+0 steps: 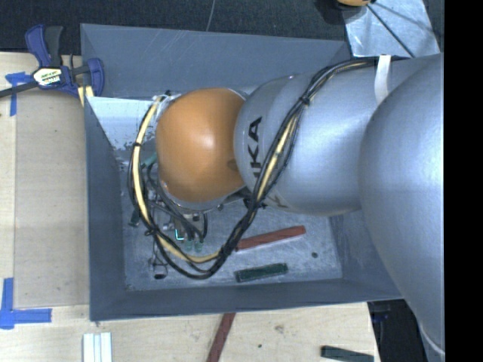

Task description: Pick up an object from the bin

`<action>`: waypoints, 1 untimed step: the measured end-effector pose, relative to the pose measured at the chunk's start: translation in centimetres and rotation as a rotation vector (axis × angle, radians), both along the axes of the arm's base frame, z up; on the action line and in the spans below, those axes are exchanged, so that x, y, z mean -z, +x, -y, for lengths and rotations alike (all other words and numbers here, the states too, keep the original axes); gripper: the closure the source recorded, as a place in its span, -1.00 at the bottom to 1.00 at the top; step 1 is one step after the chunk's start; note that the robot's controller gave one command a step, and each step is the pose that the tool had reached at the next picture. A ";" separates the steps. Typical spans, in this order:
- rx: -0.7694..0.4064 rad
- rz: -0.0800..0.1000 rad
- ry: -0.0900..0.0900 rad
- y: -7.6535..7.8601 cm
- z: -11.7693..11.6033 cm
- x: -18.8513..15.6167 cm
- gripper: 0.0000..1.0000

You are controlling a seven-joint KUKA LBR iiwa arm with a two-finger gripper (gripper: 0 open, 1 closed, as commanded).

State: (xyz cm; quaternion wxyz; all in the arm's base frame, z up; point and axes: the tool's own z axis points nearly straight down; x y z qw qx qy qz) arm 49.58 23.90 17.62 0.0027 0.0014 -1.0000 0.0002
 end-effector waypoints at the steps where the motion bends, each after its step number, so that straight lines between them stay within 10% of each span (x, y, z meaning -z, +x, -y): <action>1: 0.004 0.007 0.002 0.2 0.1 -0.4 -1.00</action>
Offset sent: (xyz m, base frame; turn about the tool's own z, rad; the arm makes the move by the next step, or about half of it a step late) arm 0.0734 -0.0183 -0.1062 -0.3271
